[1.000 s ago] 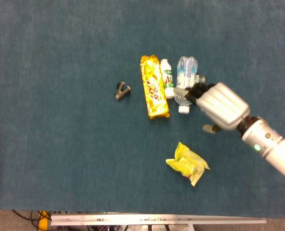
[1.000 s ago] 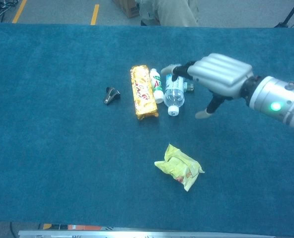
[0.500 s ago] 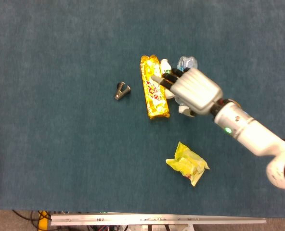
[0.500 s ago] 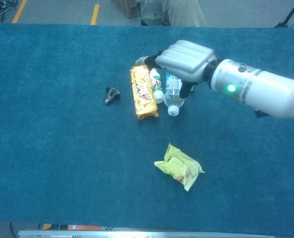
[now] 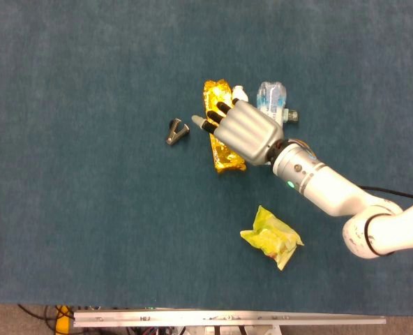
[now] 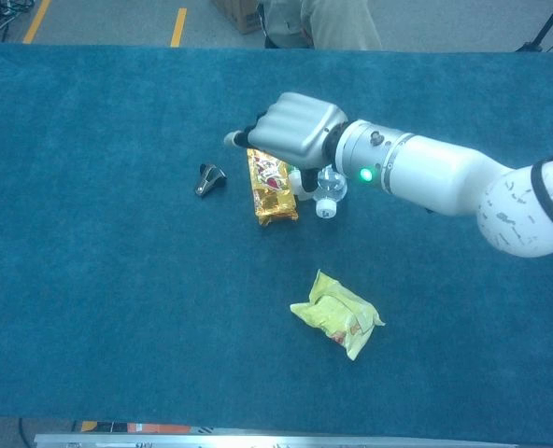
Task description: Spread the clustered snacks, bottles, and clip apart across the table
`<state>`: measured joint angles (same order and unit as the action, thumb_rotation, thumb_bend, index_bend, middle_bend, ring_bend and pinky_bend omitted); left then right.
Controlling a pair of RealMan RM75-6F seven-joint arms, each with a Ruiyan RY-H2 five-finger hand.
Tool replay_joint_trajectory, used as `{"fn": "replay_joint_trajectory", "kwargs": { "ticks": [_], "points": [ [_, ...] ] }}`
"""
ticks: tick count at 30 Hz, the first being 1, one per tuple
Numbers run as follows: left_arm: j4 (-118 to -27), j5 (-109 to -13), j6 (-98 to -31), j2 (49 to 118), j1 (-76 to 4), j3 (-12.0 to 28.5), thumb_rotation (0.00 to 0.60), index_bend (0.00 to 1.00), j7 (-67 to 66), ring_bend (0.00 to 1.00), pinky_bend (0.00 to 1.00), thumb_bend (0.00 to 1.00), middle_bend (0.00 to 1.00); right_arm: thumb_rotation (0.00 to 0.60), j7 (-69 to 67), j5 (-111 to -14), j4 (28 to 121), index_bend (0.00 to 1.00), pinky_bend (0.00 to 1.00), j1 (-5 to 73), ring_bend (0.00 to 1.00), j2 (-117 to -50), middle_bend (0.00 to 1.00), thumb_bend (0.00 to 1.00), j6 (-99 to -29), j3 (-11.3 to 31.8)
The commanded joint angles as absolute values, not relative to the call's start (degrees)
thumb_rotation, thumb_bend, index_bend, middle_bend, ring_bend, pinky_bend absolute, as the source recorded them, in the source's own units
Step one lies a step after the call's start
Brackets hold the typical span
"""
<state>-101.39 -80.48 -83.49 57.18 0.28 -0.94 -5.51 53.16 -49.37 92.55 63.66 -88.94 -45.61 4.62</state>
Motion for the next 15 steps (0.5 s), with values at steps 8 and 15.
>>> {"fn": "replay_joint_trajectory", "kwargs": {
  "ticks": [8,15],
  "points": [
    [-100.8,-80.6,-83.1,57.5,0.2,-0.9,0.600,0.00,-4.9,0.03,0.07,0.36,0.04,0.600,54.5,-47.7,90.5,0.05,0.44,65.4,0.22,-90.3,0.26,0.00,-46.7,2.1],
    [-100.6,-80.4,-82.9,57.5,0.2,-0.9,0.600,0.00,-4.7,0.03,0.07,0.36,0.04,0.600,55.8,-47.1,87.9,0.05,0.43,66.7,0.21,-92.7,0.26,0.00,-47.5,1.3]
  ]
}}
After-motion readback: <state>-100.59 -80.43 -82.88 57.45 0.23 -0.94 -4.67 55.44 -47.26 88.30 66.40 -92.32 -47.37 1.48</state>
